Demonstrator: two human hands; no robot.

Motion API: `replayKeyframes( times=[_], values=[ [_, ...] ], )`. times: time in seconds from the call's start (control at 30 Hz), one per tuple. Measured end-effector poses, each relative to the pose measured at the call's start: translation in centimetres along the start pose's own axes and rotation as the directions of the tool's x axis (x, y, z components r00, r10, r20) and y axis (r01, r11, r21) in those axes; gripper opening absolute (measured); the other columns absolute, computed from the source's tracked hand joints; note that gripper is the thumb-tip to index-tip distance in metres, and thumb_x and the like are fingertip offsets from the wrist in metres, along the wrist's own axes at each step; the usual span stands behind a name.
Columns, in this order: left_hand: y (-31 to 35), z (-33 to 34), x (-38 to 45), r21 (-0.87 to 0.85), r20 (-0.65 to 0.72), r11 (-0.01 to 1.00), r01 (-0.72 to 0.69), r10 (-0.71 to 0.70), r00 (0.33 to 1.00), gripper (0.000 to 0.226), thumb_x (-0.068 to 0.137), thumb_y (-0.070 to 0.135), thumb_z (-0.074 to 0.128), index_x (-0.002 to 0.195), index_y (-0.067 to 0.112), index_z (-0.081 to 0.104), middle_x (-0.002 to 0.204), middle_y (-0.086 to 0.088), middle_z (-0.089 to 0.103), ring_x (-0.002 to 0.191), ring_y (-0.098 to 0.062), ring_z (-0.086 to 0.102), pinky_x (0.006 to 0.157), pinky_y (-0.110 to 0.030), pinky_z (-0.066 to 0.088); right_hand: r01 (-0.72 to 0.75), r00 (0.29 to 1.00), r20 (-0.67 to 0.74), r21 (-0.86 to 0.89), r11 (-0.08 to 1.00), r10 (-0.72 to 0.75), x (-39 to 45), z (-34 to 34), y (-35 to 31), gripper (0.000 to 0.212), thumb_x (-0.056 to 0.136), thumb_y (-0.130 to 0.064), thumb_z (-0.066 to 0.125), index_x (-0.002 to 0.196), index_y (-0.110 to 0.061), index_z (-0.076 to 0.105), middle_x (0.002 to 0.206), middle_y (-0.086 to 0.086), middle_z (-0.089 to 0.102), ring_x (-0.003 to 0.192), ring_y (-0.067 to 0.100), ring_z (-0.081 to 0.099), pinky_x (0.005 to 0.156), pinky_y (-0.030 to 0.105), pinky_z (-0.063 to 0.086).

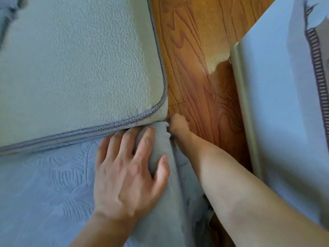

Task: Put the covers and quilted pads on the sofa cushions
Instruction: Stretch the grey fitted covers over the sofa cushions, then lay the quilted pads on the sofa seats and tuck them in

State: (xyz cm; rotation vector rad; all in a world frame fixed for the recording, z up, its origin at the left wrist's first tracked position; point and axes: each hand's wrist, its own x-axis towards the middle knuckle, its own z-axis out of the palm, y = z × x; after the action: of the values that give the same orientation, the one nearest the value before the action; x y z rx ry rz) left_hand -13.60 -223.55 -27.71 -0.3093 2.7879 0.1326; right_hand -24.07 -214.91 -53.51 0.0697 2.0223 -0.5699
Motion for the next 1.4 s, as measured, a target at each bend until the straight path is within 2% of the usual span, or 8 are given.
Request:
replayKeyframes(
  times=[0.1, 0.2, 0.4, 0.87, 0.97, 1.07, 1.23, 1.4],
  values=[
    [0.0, 0.8, 0.0, -0.043, -0.101, 0.998, -0.037, 0.033, 0.994, 0.060, 0.088, 0.053, 0.048, 0.135, 0.018, 0.061, 0.128, -0.008, 0.062, 0.109, -0.037, 0.056, 0.102, -0.052, 0.038, -0.115, 0.973, -0.185, 0.127, 0.985, 0.138, 2.6, 0.5, 1.1, 0.022, 0.093, -0.024, 0.063, 0.089, -0.003, 0.068, 0.111, 0.021, 0.066, 0.105, 0.036, 0.065, 0.080, 0.034, 0.049],
    [-0.2, 1.4, 0.2, -0.029, -0.137, 0.999, -0.027, 0.023, 0.990, 0.060, 0.087, 0.053, 0.049, 0.136, 0.019, 0.061, 0.129, -0.008, 0.061, 0.109, -0.036, 0.056, 0.102, -0.052, 0.037, -0.057, 0.988, 0.156, 0.294, 0.954, 0.011, 2.4, 2.7, 1.0, 0.016, 0.096, -0.014, 0.058, 0.093, -0.001, 0.067, 0.106, 0.020, 0.066, 0.102, 0.028, 0.062, 0.078, 0.036, 0.047],
    [0.4, 0.9, 0.3, 0.027, -0.089, 1.000, 0.009, -0.006, 0.996, 0.063, 0.087, 0.051, 0.048, 0.138, 0.015, 0.058, 0.126, -0.013, 0.058, 0.107, -0.039, 0.052, 0.099, -0.053, 0.036, -0.315, 0.947, 0.309, 0.852, 0.419, 0.084, -4.3, -0.1, 4.6, 0.039, 0.097, -0.005, 0.048, 0.132, -0.021, 0.055, 0.123, 0.010, 0.068, 0.110, 0.026, 0.065, 0.100, 0.049, 0.053],
    [0.9, 0.6, 0.4, 0.065, -0.030, 0.997, 0.049, -0.047, 0.998, 0.065, 0.086, 0.054, 0.045, 0.140, 0.019, 0.054, 0.125, -0.010, 0.055, 0.109, -0.036, 0.050, 0.103, -0.052, 0.035, -0.166, 0.981, 0.181, 0.552, 0.817, 0.077, -9.2, -0.9, 1.6, 0.009, 0.089, -0.010, 0.058, 0.092, -0.007, 0.066, 0.098, 0.014, 0.068, 0.089, 0.030, 0.066, 0.085, 0.049, 0.058],
    [0.9, 0.6, 0.5, 0.061, -0.036, 0.997, 0.050, -0.048, 0.998, 0.064, 0.087, 0.055, 0.046, 0.141, 0.020, 0.053, 0.127, -0.009, 0.056, 0.114, -0.034, 0.049, 0.107, -0.050, 0.032, -0.249, 0.945, -0.090, 0.421, 0.872, 0.313, -8.3, -4.7, 2.2, 0.026, 0.096, -0.015, 0.056, 0.115, -0.001, 0.066, 0.119, 0.019, 0.067, 0.100, 0.033, 0.067, 0.083, 0.034, 0.053],
    [1.9, 0.3, -1.5, -0.012, -0.032, 0.983, 0.185, -0.185, 0.982, 0.064, 0.095, 0.053, 0.042, 0.151, 0.024, 0.040, 0.147, -0.013, 0.043, 0.138, -0.036, 0.035, 0.121, -0.051, 0.017, -0.331, 0.941, 0.116, 0.506, 0.796, 0.317, -10.0, -6.1, 2.5, 0.037, 0.101, -0.030, 0.053, 0.135, -0.015, 0.055, 0.127, 0.009, 0.063, 0.111, 0.026, 0.064, 0.091, 0.036, 0.054],
    [3.8, 0.9, -13.9, -0.277, 0.075, 0.815, 0.509, -0.510, 0.857, 0.062, 0.097, 0.049, 0.041, 0.155, 0.029, 0.035, 0.162, -0.017, 0.021, 0.151, -0.040, 0.015, 0.120, -0.061, 0.014, -0.119, 0.992, 0.096, 0.590, 0.799, 0.076, -22.8, -6.2, -1.1, 0.025, 0.103, -0.044, 0.047, 0.115, -0.024, 0.057, 0.106, -0.001, 0.068, 0.095, 0.016, 0.067, 0.076, 0.038, 0.059],
    [4.4, 2.2, -28.5, -0.237, 0.366, 0.551, 0.800, -0.713, 0.599, 0.066, 0.093, 0.057, 0.033, 0.155, 0.037, 0.024, 0.162, -0.017, 0.021, 0.148, -0.041, 0.022, 0.109, -0.071, 0.028, 0.286, 0.955, -0.065, -0.051, 0.957, -0.289, -27.2, -5.6, -1.5, 0.028, 0.101, -0.038, 0.052, 0.083, -0.017, 0.047, 0.079, 0.004, 0.060, 0.080, 0.029, 0.058, 0.070, 0.040, 0.043]
  ],
)
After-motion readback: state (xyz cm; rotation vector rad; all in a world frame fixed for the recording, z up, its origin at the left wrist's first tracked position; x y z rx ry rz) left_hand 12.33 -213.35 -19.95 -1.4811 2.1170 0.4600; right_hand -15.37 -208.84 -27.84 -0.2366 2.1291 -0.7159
